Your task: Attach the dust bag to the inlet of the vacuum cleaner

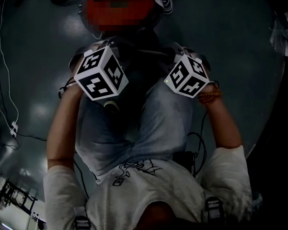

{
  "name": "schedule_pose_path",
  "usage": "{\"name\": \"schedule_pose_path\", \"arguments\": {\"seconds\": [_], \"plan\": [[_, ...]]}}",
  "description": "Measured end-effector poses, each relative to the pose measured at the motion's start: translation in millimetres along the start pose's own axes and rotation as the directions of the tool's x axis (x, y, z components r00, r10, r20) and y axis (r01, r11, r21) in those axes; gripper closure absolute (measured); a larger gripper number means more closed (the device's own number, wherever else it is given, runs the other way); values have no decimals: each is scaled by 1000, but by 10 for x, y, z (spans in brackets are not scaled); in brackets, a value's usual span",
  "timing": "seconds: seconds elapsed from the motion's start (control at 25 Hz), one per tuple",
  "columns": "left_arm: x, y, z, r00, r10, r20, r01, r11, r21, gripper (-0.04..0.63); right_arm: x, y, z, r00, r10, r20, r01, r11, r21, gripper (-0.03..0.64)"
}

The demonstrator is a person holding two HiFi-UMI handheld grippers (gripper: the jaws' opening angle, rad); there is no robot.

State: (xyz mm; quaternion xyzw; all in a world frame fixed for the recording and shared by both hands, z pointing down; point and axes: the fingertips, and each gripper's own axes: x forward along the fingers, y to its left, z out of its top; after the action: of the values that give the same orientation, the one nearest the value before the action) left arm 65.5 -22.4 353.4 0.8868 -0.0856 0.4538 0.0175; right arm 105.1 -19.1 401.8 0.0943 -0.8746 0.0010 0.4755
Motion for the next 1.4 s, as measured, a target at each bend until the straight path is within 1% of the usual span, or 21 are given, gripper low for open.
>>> {"name": "schedule_pose_path", "arguments": {"seconds": [0.08,0.16,0.36,0.44,0.52,0.68,0.8,0.92,1.08,1.16,1.28,1.4], "plan": [[6,4,50,1000,3,-2,-3,1000,20,571,6,10,-32,1000,2,14,-2,999,32,563],[5,4,51,1000,4,1,-4,1000,23,571,0,-14,-24,1000,-5,12,4,1000,26,563],[-14,-20,-111,1000,-6,30,7,999,-46,571,-25,-85,94,998,-40,-38,36,994,-101,557],[0,-25,-145,1000,-6,29,7,998,-56,571,-38,-92,110,998,-47,-47,41,991,-128,552],[-1,-10,-137,1000,0,29,1,999,-51,571,-43,-96,107,998,-47,-44,42,992,-121,552],[-12,38,-39,999,18,42,-16,999,-44,572,-43,-86,44,999,-34,-14,34,998,-48,552],[-24,67,2,998,21,54,-19,999,-42,571,-35,-60,20,1000,-29,-1,29,999,-16,552],[-25,63,-13,998,26,63,-23,999,-44,572,-17,-71,26,999,-37,0,37,999,-27,553],[-78,-33,-76,997,26,71,-22,998,-67,572,-74,-83,114,996,-88,-10,86,990,-115,552],[-92,-67,-60,996,36,77,-31,997,-71,574,-109,-53,110,994,-104,-10,102,986,-130,553],[-75,-41,-30,996,49,68,-46,998,-44,574,-123,-28,81,994,-110,-5,108,989,-105,554],[-32,23,-23,997,48,61,-47,999,-22,574,-83,-31,36,996,-94,0,94,995,-42,554]]}}
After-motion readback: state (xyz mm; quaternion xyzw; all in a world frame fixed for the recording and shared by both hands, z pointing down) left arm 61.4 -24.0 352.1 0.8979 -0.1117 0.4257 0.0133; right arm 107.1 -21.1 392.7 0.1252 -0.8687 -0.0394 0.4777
